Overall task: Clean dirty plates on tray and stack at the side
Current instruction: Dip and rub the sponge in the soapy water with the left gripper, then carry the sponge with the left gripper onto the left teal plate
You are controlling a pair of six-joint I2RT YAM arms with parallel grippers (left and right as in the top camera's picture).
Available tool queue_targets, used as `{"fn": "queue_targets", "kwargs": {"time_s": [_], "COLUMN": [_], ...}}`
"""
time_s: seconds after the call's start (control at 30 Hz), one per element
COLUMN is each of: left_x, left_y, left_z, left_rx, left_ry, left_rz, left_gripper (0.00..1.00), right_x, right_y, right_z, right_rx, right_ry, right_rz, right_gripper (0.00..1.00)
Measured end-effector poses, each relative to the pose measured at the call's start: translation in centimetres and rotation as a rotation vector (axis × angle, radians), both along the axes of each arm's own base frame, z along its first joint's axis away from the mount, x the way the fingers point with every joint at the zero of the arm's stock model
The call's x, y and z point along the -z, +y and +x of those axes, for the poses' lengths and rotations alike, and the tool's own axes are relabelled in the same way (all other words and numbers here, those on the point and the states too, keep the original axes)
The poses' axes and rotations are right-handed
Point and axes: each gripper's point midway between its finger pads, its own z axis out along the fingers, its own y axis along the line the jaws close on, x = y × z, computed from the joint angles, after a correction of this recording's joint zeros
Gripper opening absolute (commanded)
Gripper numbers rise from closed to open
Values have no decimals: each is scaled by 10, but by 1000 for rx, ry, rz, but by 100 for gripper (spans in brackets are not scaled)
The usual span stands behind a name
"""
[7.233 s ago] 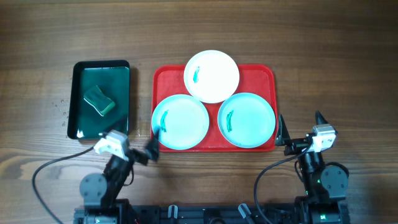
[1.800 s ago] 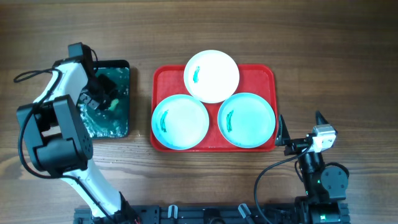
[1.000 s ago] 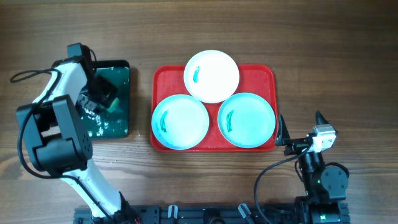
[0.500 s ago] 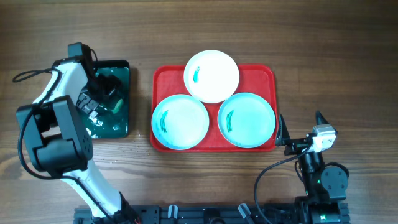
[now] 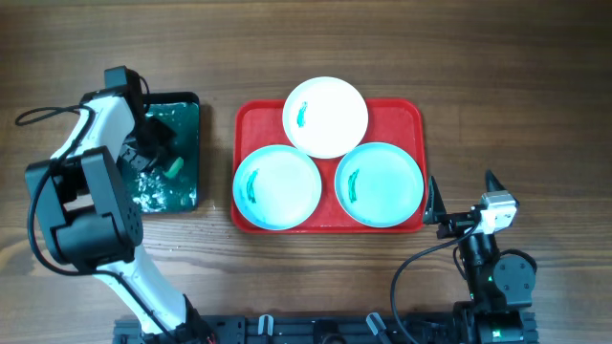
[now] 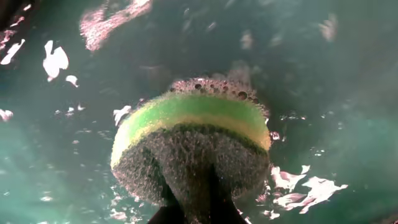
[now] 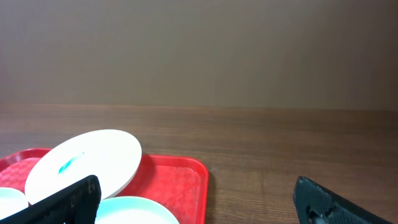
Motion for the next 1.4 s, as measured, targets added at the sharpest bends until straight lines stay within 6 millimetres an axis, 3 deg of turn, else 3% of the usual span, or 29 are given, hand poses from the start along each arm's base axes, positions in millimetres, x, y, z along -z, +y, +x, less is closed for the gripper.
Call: {"fn": "queue_targets", "kwargs": {"time_s": [0.07, 0.2, 0.23, 0.33, 0.43, 0.57, 0.63, 0.73, 0.8, 0.9, 1.0, 1.07, 1.13, 1.23, 1.33, 1.4], "left_x": [-12, -80, -107, -138, -126, -47, -35, -67, -109, -190, -219, -213, -186, -138, -83, -60], "left_y": [0, -7, -8, -6, 2, 4, 4, 7, 4, -24, -64, -102, -159, -217, -247, -257], "left_z": [2, 27, 35, 40, 45, 24, 16, 20, 21, 9, -21, -38, -54, -68, -89, -90], "left_rx": [0, 11, 17, 20, 11, 4, 16, 28, 36, 86, 174, 302, 495, 684, 717, 726], "left_ry": [-26, -249, -335, -425, -426, -243, -199, -265, -365, -566, -592, -532, -445, -394, -297, -284], "left_rz": [1, -18, -12, 11, 49, 46, 42, 67, 77, -11, -149, -238, -332, -384, -359, -291], "left_gripper": [4, 4, 4, 4, 4, 4, 4, 4, 4, 4, 4, 4, 4, 4, 4, 4], "right_x": [0, 0, 0, 0, 0, 0, 0, 0, 0, 0, 0, 0, 0, 0, 0, 0], "right_y": [0, 0, 0, 0, 0, 0, 0, 0, 0, 0, 0, 0, 0, 0, 0, 0], "right_z": [0, 0, 0, 0, 0, 0, 0, 0, 0, 0, 0, 0, 0, 0, 0, 0], "right_rx": [0, 0, 0, 0, 0, 0, 0, 0, 0, 0, 0, 0, 0, 0, 0, 0], "right_ry": [0, 0, 0, 0, 0, 0, 0, 0, 0, 0, 0, 0, 0, 0, 0, 0], "right_rz": [0, 0, 0, 0, 0, 0, 0, 0, 0, 0, 0, 0, 0, 0, 0, 0], "right_gripper": [100, 100, 100, 100, 100, 100, 100, 100, 100, 100, 100, 100, 100, 100, 100, 100]}}
